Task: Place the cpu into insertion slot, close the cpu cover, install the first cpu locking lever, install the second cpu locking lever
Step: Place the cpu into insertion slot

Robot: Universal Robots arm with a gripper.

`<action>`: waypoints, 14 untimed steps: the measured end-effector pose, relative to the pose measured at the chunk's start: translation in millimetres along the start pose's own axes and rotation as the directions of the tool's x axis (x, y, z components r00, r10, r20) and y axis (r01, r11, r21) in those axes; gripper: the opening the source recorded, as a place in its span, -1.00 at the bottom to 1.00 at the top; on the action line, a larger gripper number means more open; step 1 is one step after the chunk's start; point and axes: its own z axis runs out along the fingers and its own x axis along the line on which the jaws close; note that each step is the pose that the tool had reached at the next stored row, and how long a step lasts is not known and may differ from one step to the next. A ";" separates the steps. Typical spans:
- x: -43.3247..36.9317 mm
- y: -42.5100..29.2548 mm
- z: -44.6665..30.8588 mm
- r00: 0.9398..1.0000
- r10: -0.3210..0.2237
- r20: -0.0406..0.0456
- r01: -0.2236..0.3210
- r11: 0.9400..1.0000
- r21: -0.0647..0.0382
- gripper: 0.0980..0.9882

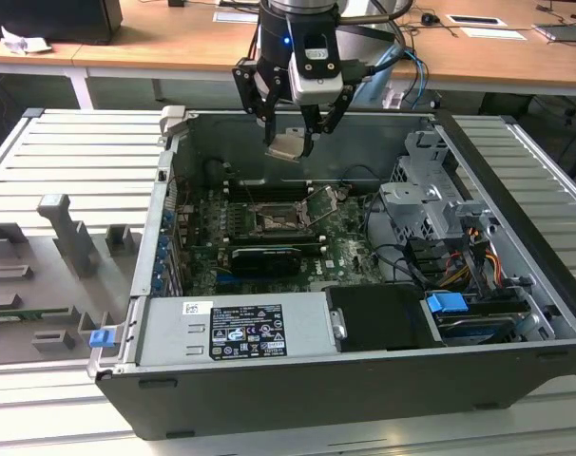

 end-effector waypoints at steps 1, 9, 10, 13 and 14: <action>0.0 0.0 0.2 1.000 0.003 0.000 -0.003 1.000 0.000 0.00; 0.0 -0.1 1.3 1.000 0.031 0.003 -0.031 1.000 -0.001 0.00; 0.0 -0.1 1.4 0.999 0.034 0.003 -0.034 0.999 -0.001 0.00; 0.0 -0.2 1.8 0.999 0.048 0.004 -0.048 0.999 -0.001 0.00; 0.0 -0.2 2.0 0.999 0.052 0.005 -0.052 0.999 -0.001 0.00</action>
